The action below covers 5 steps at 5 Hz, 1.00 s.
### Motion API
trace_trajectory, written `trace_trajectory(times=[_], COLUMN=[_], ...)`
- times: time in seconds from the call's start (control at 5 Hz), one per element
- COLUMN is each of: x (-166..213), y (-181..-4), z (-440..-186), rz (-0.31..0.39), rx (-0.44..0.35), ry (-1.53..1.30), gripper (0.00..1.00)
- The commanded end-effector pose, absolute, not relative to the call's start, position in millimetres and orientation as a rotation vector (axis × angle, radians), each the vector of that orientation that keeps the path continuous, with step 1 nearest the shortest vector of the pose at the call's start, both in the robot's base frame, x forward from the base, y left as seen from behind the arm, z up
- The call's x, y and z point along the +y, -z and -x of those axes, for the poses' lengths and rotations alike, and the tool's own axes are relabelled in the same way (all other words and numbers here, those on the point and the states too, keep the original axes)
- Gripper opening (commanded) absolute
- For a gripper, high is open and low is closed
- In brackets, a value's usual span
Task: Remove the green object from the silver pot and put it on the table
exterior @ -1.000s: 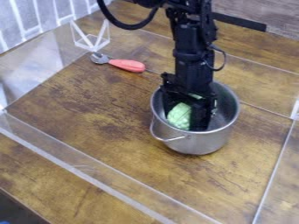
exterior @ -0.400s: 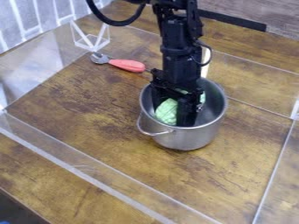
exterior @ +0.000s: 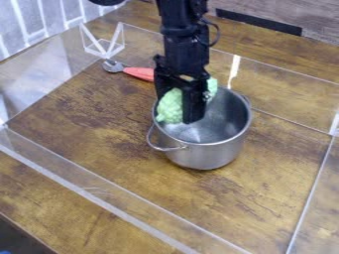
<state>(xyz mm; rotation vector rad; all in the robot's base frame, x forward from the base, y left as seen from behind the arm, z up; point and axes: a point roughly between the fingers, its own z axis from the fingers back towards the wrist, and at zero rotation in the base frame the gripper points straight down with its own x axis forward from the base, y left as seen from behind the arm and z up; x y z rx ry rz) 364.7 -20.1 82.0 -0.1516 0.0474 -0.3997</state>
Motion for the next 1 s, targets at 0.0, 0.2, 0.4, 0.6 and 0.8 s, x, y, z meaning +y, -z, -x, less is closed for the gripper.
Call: trace_trajectory(times=[0.0, 0.2, 0.4, 0.6, 0.8], x=[-11.7, 3.0, 27.3, 53.2, 76.7], y=[-116.8, -140.9, -169.5, -175.3, -168.5], z=[-360.1, -360.3, -359.2, -348.5, -332.2], rz=[0.134, 0.109, 0.068, 0.044, 0.038], rx=[-0.057, -0.095, -0.141, -0.161, -0.149], ry=[0.389, 0.266, 0.113, 0.044, -0.006], gripper=[0.0, 0.0, 0.0, 0.0, 0.0])
